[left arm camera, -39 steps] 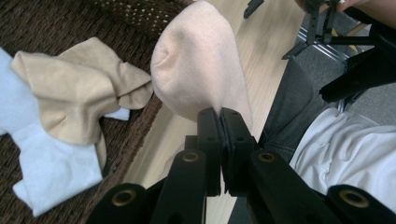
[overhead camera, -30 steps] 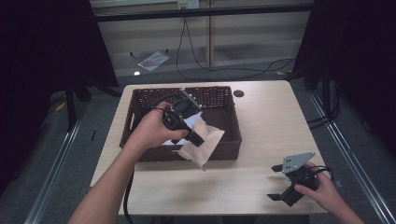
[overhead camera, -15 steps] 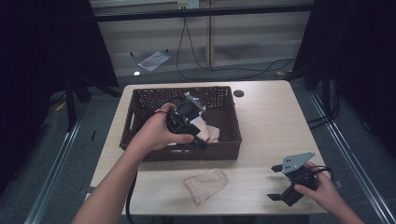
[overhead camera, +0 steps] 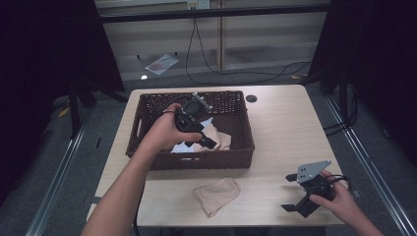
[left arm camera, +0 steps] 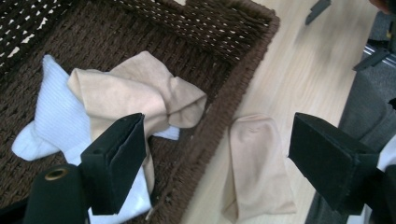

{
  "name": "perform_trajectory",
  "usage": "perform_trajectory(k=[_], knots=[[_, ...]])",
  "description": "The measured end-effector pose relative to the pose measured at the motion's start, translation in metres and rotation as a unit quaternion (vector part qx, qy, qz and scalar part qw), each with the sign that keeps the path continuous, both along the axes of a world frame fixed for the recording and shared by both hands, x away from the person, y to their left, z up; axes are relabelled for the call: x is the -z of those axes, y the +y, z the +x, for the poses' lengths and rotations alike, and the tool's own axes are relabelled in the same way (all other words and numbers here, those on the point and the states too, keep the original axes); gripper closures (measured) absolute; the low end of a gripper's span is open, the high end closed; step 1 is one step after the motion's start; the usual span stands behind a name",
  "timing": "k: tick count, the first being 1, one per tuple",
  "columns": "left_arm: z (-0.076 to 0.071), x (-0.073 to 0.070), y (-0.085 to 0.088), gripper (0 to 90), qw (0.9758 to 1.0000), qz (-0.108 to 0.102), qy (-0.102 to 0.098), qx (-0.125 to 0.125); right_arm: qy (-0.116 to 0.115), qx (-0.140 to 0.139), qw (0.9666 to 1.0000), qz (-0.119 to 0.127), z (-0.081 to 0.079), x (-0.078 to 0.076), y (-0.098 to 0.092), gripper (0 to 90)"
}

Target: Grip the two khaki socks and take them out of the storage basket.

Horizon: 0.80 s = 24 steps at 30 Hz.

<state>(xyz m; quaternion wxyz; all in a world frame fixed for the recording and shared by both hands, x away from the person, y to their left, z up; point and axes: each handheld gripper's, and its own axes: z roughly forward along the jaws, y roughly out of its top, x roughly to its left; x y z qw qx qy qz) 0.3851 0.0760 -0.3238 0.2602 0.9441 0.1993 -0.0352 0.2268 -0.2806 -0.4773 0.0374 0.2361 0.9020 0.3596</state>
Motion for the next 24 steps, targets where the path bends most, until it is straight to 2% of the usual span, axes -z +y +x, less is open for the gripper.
perform_trajectory(k=[1,7,10,11,12,13,14,15,21,23,24], knots=[[0.001,0.002,0.000,18.5,1.0000,-0.005,-0.001,-0.007,0.001,0.001,1.0000,0.001,0.000,0.000,0.000,1.0],[0.014,0.011,-0.001,17.1,0.9999,0.006,-0.002,-0.013,0.001,0.001,1.0000,0.000,0.000,0.000,0.000,0.9],[0.018,0.016,-0.003,16.6,0.9999,-0.002,-0.001,-0.017,0.001,-0.001,1.0000,0.000,0.000,0.000,0.000,1.0],[0.019,0.018,-0.004,16.5,0.9997,-0.006,0.004,-0.025,0.001,0.000,1.0000,0.000,0.000,0.000,0.000,1.0],[0.022,0.019,-0.003,16.5,0.9998,0.001,0.002,-0.018,0.001,0.000,1.0000,0.000,0.000,0.000,0.000,1.0],[0.024,0.022,-0.003,16.4,0.9996,-0.002,0.003,-0.028,0.001,0.000,1.0000,0.000,0.000,0.000,0.000,1.0],[0.026,0.023,-0.002,16.4,0.9996,0.005,0.003,-0.027,0.001,-0.001,1.0000,0.000,0.000,0.000,0.000,0.9],[0.027,0.025,-0.002,16.4,0.9994,0.001,0.008,-0.035,0.000,0.000,1.0000,-0.001,0.000,0.000,0.000,1.0],[0.036,0.030,-0.001,16.6,0.9989,-0.004,0.009,-0.046,0.001,0.000,1.0000,0.001,0.000,0.000,0.000,1.0],[0.039,0.033,-0.001,16.6,0.9987,-0.003,0.007,-0.051,0.001,0.000,1.0000,0.001,0.000,0.000,0.000,1.0],[0.041,0.033,0.000,16.5,0.9988,0.006,0.007,-0.047,0.001,0.000,1.0000,0.002,0.000,0.000,0.000,1.0]])
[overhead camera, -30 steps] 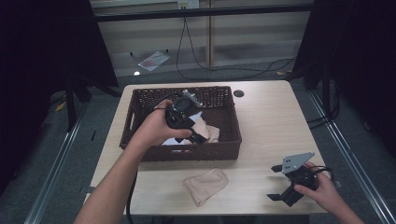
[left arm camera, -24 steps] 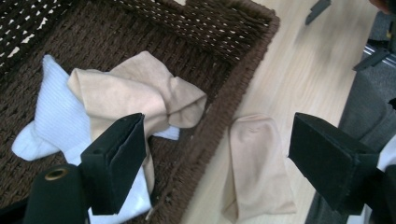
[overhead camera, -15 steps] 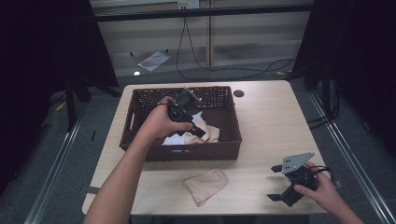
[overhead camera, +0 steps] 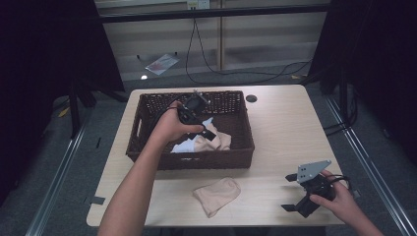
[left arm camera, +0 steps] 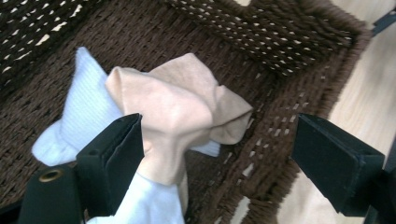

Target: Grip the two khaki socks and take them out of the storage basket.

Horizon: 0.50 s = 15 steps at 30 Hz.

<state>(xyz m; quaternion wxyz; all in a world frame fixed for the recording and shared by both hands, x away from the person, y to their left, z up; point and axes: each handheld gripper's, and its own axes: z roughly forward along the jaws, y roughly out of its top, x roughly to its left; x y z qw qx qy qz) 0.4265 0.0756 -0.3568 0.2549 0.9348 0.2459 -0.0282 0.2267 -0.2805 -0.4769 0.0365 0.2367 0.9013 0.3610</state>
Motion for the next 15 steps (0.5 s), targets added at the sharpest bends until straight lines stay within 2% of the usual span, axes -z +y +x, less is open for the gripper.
perform_trajectory(k=[10,11,15], knots=[[0.014,0.015,0.001,16.8,0.9997,-0.003,0.009,-0.024,-0.001,0.001,1.0000,0.004,0.000,-0.001,0.000,1.0],[0.017,0.019,0.001,16.8,0.9996,0.004,0.013,-0.026,-0.001,0.001,1.0000,0.006,0.000,-0.002,-0.001,1.0],[0.021,0.025,0.000,17.0,0.9994,0.006,0.011,-0.032,-0.001,-0.001,1.0000,0.006,0.000,-0.002,0.000,0.9]])
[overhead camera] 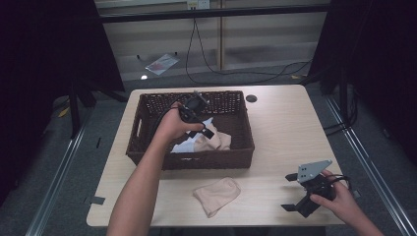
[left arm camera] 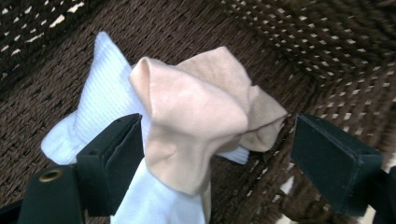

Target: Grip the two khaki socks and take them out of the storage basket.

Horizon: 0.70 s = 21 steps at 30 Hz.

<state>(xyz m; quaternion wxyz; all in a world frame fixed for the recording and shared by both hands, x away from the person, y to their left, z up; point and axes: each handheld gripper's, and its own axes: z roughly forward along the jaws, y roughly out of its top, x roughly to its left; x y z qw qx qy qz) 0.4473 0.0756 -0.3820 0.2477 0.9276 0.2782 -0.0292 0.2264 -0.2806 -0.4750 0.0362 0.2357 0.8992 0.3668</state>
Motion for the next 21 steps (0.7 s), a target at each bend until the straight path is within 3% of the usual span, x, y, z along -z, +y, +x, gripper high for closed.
perform_trajectory(k=[2,10,12,17,21], knots=[[0.003,0.003,0.000,17.6,0.9999,0.010,0.005,-0.001,0.000,0.000,1.0000,-0.002,0.000,0.000,0.000,1.0],[0.012,0.016,-0.001,19.5,0.9998,0.020,0.007,0.000,-0.002,0.001,1.0000,0.002,0.000,0.000,0.000,1.0],[0.015,0.021,-0.001,20.3,0.9999,0.009,0.006,-0.011,-0.001,0.000,1.0000,0.001,0.000,0.000,0.000,0.9],[0.018,0.026,-0.003,22.0,0.9998,0.017,0.007,-0.010,-0.001,0.000,1.0000,-0.001,0.000,0.000,0.000,1.0],[0.021,0.033,-0.005,24.4,0.9999,0.006,0.002,-0.009,-0.002,-0.001,1.0000,-0.001,0.000,0.000,0.000,0.9]])
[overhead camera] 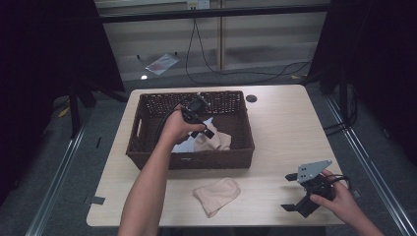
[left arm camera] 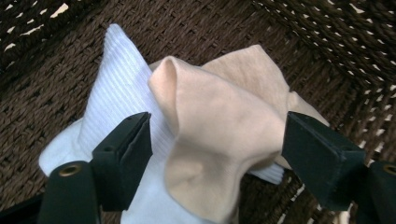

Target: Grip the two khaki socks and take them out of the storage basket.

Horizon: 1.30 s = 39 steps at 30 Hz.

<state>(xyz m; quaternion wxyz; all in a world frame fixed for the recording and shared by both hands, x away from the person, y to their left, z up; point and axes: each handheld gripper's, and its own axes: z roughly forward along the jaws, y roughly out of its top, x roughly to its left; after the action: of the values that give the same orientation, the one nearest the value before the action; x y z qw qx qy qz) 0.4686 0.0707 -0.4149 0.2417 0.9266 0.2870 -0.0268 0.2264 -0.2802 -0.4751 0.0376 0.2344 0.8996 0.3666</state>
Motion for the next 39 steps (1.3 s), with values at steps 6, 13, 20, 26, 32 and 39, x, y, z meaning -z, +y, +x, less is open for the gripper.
perform_trajectory(k=[6,13,20,26,32,39], knots=[[0.003,0.009,0.002,29.0,0.9997,-0.021,-0.007,-0.008,0.000,-0.001,1.0000,0.000,0.000,0.000,0.000,0.9],[0.004,0.015,0.004,37.3,0.9995,-0.029,0.001,-0.010,0.000,-0.001,1.0000,-0.001,0.000,0.000,0.000,1.0],[0.006,0.020,0.001,55.3,0.9987,-0.050,0.011,0.000,0.000,-0.001,1.0000,-0.003,0.000,0.001,0.001,1.0],[0.005,0.018,0.001,78.3,0.9989,-0.042,0.022,0.008,-0.001,0.000,1.0000,-0.003,0.000,0.001,0.000,0.9],[0.003,0.010,0.005,88.9,0.9984,-0.046,0.033,-0.001,0.000,0.000,1.0000,-0.003,0.000,0.001,0.000,1.0],[-0.001,-0.009,0.008,89.1,0.9978,-0.050,0.042,-0.008,0.001,0.001,1.0000,-0.003,0.000,0.001,0.000,1.0]])
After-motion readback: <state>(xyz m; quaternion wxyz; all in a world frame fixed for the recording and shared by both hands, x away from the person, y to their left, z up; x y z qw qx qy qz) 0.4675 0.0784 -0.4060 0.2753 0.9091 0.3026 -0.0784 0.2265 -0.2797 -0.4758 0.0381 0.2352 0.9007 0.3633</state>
